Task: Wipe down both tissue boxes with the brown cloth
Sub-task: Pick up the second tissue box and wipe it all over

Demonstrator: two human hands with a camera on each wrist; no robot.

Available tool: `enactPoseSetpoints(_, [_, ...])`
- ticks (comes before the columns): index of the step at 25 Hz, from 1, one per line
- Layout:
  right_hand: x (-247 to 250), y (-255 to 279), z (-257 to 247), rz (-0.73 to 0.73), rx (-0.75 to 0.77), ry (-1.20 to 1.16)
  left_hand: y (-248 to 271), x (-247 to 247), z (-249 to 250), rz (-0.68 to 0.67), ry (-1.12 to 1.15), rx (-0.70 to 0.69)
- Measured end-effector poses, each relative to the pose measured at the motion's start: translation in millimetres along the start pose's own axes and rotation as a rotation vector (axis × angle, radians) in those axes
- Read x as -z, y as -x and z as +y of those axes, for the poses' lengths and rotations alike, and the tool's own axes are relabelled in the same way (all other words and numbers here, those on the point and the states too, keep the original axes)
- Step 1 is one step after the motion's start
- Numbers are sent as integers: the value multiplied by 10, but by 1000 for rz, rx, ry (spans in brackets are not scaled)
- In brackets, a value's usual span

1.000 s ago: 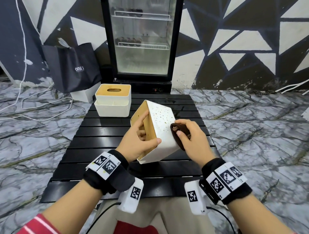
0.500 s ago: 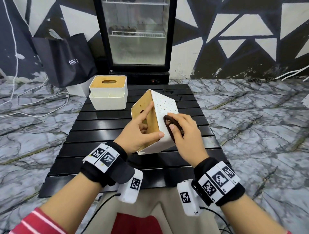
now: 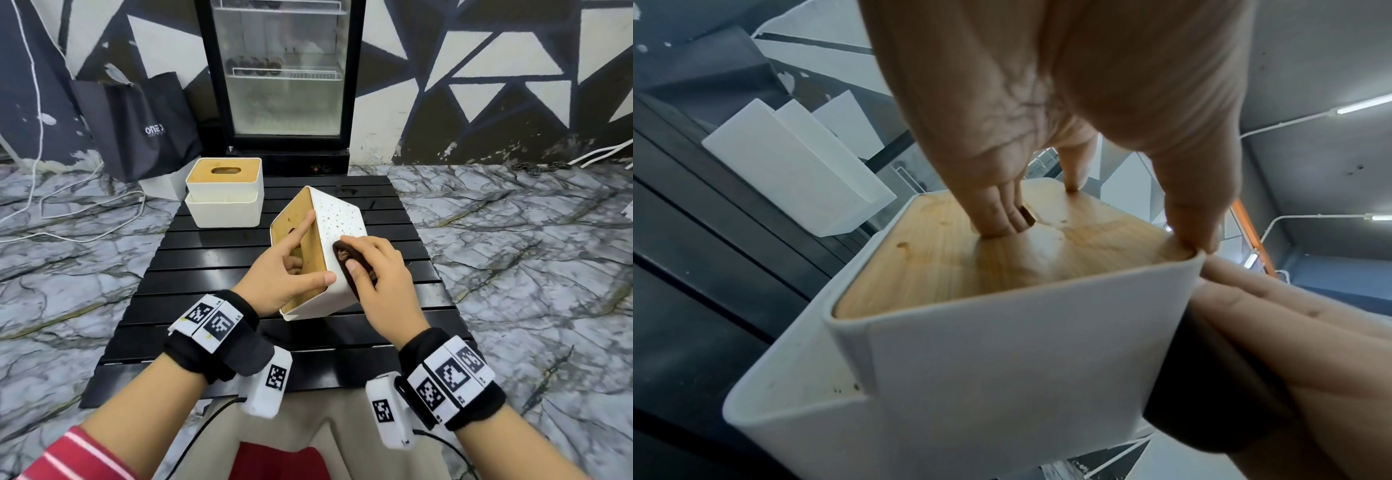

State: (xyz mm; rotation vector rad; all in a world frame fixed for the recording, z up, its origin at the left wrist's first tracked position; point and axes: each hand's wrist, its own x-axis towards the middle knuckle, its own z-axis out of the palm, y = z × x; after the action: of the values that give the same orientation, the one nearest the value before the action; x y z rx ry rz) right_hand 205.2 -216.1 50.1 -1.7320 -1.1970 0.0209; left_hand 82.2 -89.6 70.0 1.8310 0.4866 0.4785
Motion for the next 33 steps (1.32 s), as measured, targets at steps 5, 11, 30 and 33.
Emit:
enactPoseSetpoints(5, [-48, 35, -78, -20, 119, -15, -11, -2, 15, -35, 37, -1])
enactPoseSetpoints(11, [-40, -5, -28, -7, 49, -1, -7, 19, 19, -6, 53, 1])
enactPoseSetpoints(30, [-19, 49, 45, -38, 80, 30, -94, 1, 28, -42, -99, 18])
enactPoseSetpoints(33, [-19, -97, 59, -31, 59, 36, -86, 15, 34, -65, -79, 7])
